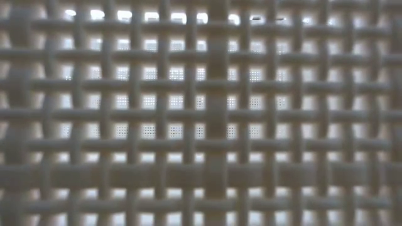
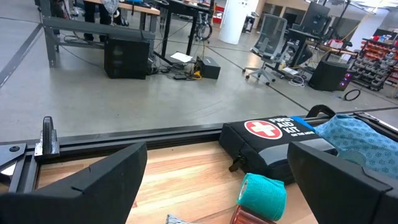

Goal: Pick & Place Medicine items
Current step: Put the black bandage into the black bin

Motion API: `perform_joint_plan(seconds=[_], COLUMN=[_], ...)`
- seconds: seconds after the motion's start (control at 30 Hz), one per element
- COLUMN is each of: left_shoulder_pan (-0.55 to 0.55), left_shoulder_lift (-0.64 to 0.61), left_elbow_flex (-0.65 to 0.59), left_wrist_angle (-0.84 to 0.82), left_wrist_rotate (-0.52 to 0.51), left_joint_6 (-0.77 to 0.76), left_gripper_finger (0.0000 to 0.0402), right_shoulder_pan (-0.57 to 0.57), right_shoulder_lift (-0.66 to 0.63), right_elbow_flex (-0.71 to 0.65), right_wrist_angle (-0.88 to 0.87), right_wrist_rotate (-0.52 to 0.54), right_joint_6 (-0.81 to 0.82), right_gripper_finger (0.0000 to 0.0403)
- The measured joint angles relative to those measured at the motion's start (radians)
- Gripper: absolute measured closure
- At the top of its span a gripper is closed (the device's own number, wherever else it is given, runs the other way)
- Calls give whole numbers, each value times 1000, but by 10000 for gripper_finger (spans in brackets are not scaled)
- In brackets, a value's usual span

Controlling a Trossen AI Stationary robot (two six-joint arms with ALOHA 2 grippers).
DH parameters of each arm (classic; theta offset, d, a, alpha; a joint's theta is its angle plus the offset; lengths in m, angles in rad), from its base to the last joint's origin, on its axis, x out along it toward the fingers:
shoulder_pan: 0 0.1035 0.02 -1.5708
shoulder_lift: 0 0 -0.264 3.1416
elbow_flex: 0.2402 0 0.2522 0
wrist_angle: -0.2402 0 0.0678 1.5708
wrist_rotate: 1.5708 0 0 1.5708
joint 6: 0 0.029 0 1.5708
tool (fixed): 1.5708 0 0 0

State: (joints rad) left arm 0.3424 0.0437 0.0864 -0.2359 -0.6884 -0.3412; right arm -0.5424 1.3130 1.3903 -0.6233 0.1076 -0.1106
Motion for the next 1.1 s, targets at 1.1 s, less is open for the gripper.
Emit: perform_joint_plan(seconds=[1.1], left_shoulder_pan=[0], left_shoulder_lift=[0], left_elbow_flex=[0], left_wrist_angle=[0], left_wrist_rotate=[0], left_joint_6=[0], left_gripper_finger=[9], right_shoulder_pan=[-288], right_shoulder_lift=[246], right_elbow_flex=[-159], right_wrist_angle=[-78], right_wrist_rotate=[-804], right_joint_6=[-790], right_gripper_finger=[101])
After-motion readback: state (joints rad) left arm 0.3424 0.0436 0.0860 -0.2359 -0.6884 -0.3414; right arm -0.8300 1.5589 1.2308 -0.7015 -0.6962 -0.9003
